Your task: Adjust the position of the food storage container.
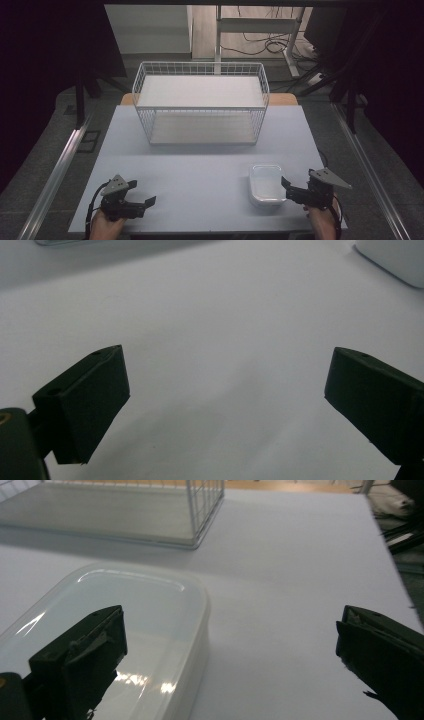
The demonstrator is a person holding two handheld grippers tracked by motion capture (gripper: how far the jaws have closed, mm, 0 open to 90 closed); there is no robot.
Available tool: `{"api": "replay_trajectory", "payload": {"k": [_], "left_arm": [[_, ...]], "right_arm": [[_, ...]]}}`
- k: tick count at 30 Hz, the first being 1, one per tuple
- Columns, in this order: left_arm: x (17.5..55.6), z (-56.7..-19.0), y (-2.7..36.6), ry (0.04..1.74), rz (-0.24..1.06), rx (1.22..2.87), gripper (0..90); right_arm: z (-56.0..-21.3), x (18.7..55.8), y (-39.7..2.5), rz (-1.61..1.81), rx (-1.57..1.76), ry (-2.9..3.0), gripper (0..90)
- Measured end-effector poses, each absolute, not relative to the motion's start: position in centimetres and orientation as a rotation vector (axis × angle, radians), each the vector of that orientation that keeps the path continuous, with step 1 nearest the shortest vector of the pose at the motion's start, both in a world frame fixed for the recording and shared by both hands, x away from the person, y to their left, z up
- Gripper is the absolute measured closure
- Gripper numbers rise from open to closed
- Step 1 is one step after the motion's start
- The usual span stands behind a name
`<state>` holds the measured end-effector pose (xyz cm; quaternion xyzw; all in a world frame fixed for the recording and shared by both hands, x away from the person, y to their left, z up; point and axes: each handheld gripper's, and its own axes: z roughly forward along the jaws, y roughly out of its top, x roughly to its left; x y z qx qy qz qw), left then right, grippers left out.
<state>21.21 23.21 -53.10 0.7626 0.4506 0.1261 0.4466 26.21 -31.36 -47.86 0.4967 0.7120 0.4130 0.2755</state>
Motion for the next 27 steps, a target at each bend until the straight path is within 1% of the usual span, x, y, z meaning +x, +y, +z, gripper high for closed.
{"api": "replay_trajectory", "payload": {"k": [5, 8, 17, 25, 27], "left_arm": [[21.2, -53.0, 22.8, 1.091, 0.323, 1.891, 4.2], [21.3, -53.1, 22.7, 1.083, 0.299, 1.889, 4.4], [21.4, -53.4, 21.1, 1.038, 0.296, 1.961, 3.6], [21.4, -53.4, 20.7, 1.023, 0.300, 1.971, 3.4], [21.5, -53.4, 20.8, 1.026, 0.302, 1.967, 3.4]], "right_arm": [[-48.1, 26.4, -31.3, 1.138, 1.376, 1.991, 0.0], [-48.0, 26.3, -31.1, 1.147, 1.388, 1.975, 0.0], [-48.6, 26.4, -29.9, 1.073, 1.393, 2.017, 0.0], [-47.7, 25.9, -29.5, 1.067, 1.361, 2.087, 0.0], [-47.5, 25.6, -29.3, 1.060, 1.363, 2.106, 3.4]]}}
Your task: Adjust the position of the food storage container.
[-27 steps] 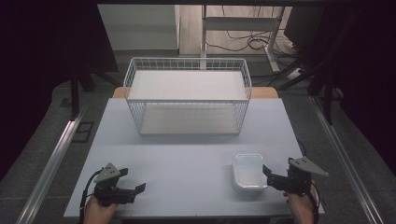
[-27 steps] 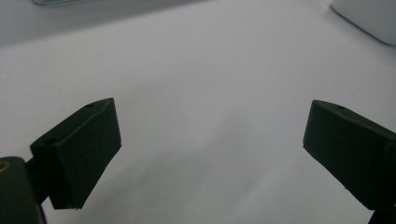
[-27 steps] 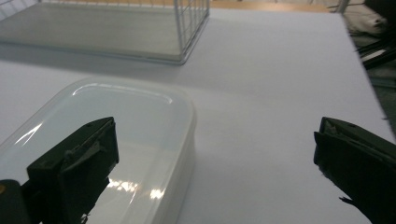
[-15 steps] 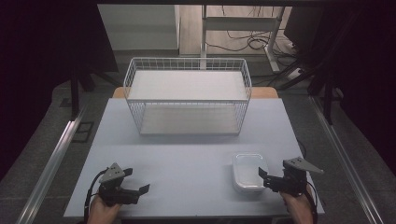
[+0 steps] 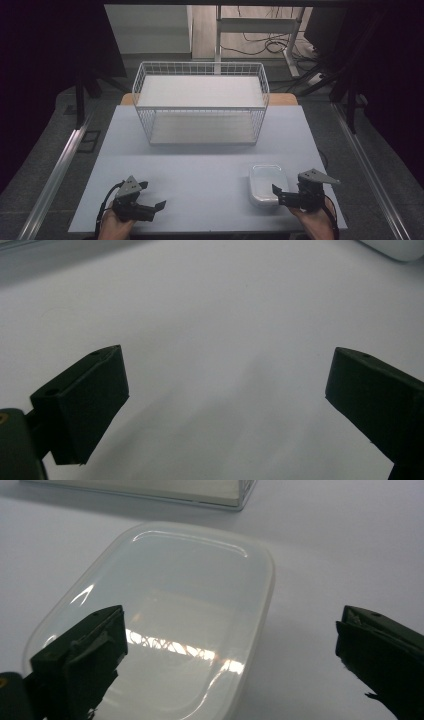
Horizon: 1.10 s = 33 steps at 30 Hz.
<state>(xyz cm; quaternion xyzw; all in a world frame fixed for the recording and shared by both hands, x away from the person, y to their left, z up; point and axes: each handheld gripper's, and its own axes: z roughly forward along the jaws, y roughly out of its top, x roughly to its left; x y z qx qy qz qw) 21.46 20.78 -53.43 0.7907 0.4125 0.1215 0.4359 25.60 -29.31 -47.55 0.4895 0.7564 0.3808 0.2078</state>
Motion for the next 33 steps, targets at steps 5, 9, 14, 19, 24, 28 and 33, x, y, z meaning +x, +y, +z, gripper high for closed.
{"api": "replay_trajectory", "payload": {"k": [5, 9, 14, 19, 24, 28, 33], "left_arm": [[21.5, -53.4, 20.8, 1.031, 0.299, 1.963, 3.5], [21.4, -53.4, 20.8, 1.033, 0.301, 1.964, 3.5], [21.5, -53.4, 20.8, 1.039, 0.299, 1.966, 3.6], [21.5, -53.4, 20.8, 1.052, 0.299, 1.971, 3.8], [21.5, -53.5, 21.0, 1.064, 0.293, 1.968, 4.0], [21.6, -53.5, 20.9, 1.063, 0.291, 1.973, 4.1], [21.6, -53.5, 20.8, 1.062, 0.287, 1.978, 4.1]], "right_arm": [[-47.1, 24.4, -29.0, 1.056, 1.342, 2.152, 31.5], [-46.4, 23.2, -28.9, 1.042, 1.299, 2.150, 59.2], [-45.9, 21.5, -28.5, 1.068, 1.255, 2.172, 82.4], [-46.4, 20.5, -27.7, 1.114, 1.208, 2.287, 89.4], [-47.8, 20.1, -26.6, 1.071, 1.189, 2.426, 89.5], [-48.9, 20.6, -27.0, 0.984, 1.237, 2.452, 89.5], [-49.1, 21.3, -28.6, 0.984, 1.338, 2.385, 89.5]]}}
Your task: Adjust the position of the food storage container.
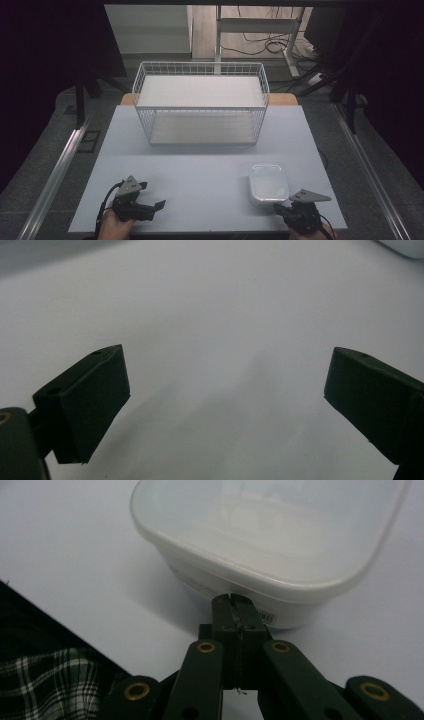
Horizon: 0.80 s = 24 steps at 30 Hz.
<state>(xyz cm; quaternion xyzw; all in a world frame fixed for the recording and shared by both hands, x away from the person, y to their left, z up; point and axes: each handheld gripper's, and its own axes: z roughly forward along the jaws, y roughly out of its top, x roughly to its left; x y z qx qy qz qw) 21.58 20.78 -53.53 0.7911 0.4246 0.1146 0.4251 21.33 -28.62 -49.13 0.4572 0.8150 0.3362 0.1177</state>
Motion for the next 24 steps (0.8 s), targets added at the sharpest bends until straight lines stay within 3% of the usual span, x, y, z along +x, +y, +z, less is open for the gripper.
{"api": "replay_trajectory", "payload": {"k": [24], "left_arm": [[21.8, -53.7, 20.7, 1.074, 0.289, 1.985, 4.0]], "right_arm": [[-49.7, 30.0, -30.4, 0.888, 1.526, 2.188, 89.4]]}}
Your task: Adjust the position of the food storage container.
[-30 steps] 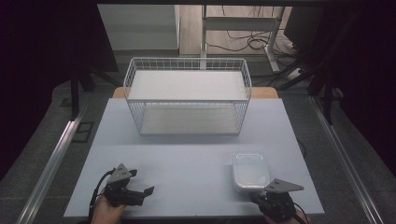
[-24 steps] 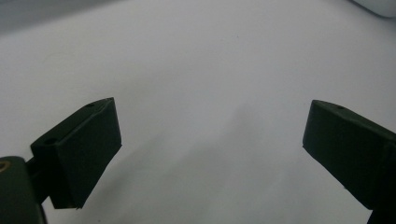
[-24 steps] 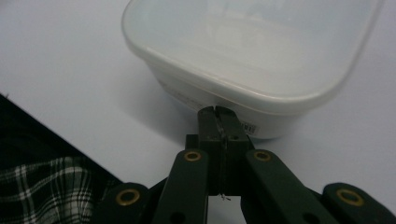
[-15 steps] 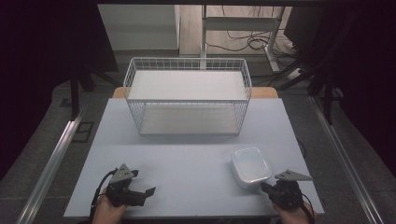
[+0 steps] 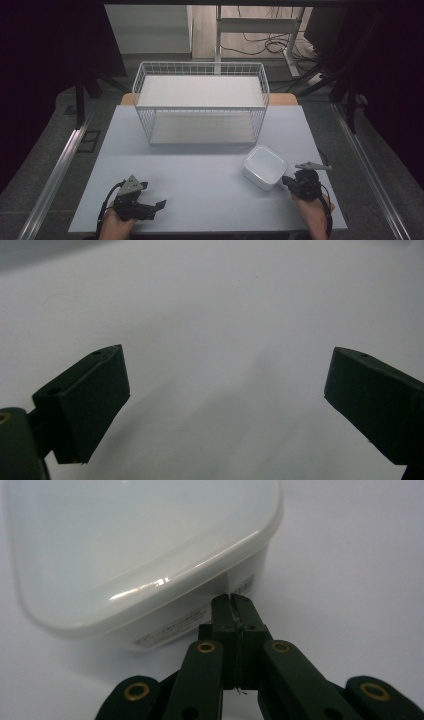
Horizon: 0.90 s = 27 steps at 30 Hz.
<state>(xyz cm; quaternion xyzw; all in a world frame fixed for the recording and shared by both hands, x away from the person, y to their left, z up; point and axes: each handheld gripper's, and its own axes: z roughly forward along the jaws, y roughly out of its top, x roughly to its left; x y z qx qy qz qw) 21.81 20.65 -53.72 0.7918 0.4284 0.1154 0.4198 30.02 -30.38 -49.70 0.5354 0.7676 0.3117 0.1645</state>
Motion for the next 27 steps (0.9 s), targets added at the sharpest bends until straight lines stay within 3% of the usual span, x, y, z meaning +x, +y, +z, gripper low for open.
{"api": "replay_trajectory", "payload": {"k": [16, 27], "left_arm": [[21.9, -53.7, 20.7, 1.083, 0.288, 1.985, 4.0], [21.9, -53.7, 20.7, 1.083, 0.286, 1.982, 4.0]], "right_arm": [[-49.8, 36.6, -29.5, 0.891, 1.514, 2.173, 89.3], [-50.3, 37.2, -24.5, 0.985, 1.426, 2.322, 89.3]]}}
